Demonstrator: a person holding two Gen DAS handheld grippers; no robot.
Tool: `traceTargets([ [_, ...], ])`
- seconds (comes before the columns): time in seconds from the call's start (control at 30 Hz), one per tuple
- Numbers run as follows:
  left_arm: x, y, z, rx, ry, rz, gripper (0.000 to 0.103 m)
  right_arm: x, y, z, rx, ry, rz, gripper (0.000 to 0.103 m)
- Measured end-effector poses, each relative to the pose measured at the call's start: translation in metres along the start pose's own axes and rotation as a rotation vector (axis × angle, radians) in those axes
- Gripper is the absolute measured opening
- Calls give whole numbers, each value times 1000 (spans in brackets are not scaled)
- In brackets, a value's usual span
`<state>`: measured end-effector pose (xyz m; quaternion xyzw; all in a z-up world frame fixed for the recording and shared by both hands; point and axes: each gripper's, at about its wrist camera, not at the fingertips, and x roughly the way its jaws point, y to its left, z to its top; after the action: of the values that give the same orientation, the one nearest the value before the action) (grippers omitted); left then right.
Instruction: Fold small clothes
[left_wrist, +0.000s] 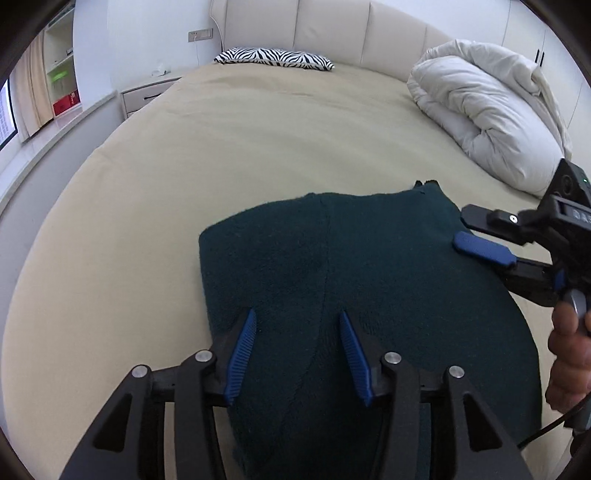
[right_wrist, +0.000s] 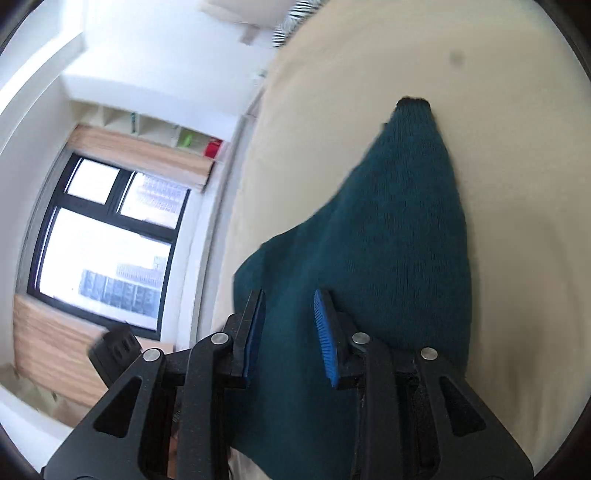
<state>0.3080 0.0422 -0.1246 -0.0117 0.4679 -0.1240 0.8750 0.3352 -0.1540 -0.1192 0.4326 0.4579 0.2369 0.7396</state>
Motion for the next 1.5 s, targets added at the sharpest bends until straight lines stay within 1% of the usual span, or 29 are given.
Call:
traceTargets([
  [0.03,0,2,1,-9,4,-12,52,-2,-4,7,6,-9,-8,26],
  [0.1,2,2,2,0,7,-22,52,-2,-10,20,14,-23,-56,26],
  [0.2,4,3,1,11,7,-33,52,6,-28,34,59,-4,-94,26],
  [0.27,6,3,0,12,7,-32,52,9,-37,41,61,14,-95,25],
  [0.3,7,1,0,18,6,-27,52,7,-38,43,43,15,-93,23],
  [0.37,5,0,-1,27,2,-20,52,6,-38,42,9,4,-91,23],
  [0.4,4,3,-4,25,0,-22,52,-2,-41,42,4,-10,-96,23],
  [0.47,4,4,-5,21,-4,-26,52,-21,-47,40,21,-77,-126,24],
  [0.53,3,5,-6,25,-7,-24,52,-44,-45,33,24,-139,-170,28],
  [0.57,3,4,-7,26,-9,-22,52,-55,-41,26,4,-148,-166,29],
  [0.6,3,4,-7,28,-11,-21,52,-63,-33,18,-31,-143,-133,29],
  [0.7,3,4,-8,27,-15,-21,52,-77,-4,-18,-154,-57,21,30],
  [0.77,3,4,-9,28,-15,-21,52,-67,17,-51,-238,42,76,34],
  [0.8,3,3,-9,29,-15,-20,52,-62,19,-67,-261,97,95,37],
  [0.83,2,3,-9,32,-14,-19,52,-53,17,-78,-273,148,92,39],
  [0.87,2,3,-9,36,-14,-17,52,-43,11,-90,-292,207,59,42],
  [0.93,1,1,-11,43,-16,-13,53,-32,-2,-106,-295,239,26,42],
  [1.07,2,0,-12,43,-20,-10,53,-49,-24,-116,-217,210,74,42],
  [1.1,2,0,-13,45,-22,-7,53,-54,-28,-119,-209,211,75,41],
  [1.13,1,-1,-13,46,-24,-5,53,-48,-26,-122,-211,217,68,41],
  [1.2,-1,1,-14,35,-26,-13,52,-63,-27,-135,-211,224,63,41],
  [1.23,-4,3,-14,24,-30,-24,52,-64,-26,-136,-213,220,59,41],
  [1.3,-15,8,-16,2,-34,-50,52,-95,-30,-139,-214,188,30,42],
  [1.37,-33,18,-20,-42,-51,-55,53,-108,-31,-139,-211,133,19,42],
  [1.4,-41,25,-22,-72,-61,-53,55,-119,-32,-134,-216,96,8,44],
  [1.43,-48,34,-24,-113,-73,-65,56,-133,-35,-127,-222,57,-18,53],
  [1.47,-53,45,-26,-157,-82,-86,57,-145,-38,-120,-222,30,-41,60],
  [1.5,-56,56,-28,-208,-83,-107,57,-151,-40,-113,-214,8,-60,70],
])
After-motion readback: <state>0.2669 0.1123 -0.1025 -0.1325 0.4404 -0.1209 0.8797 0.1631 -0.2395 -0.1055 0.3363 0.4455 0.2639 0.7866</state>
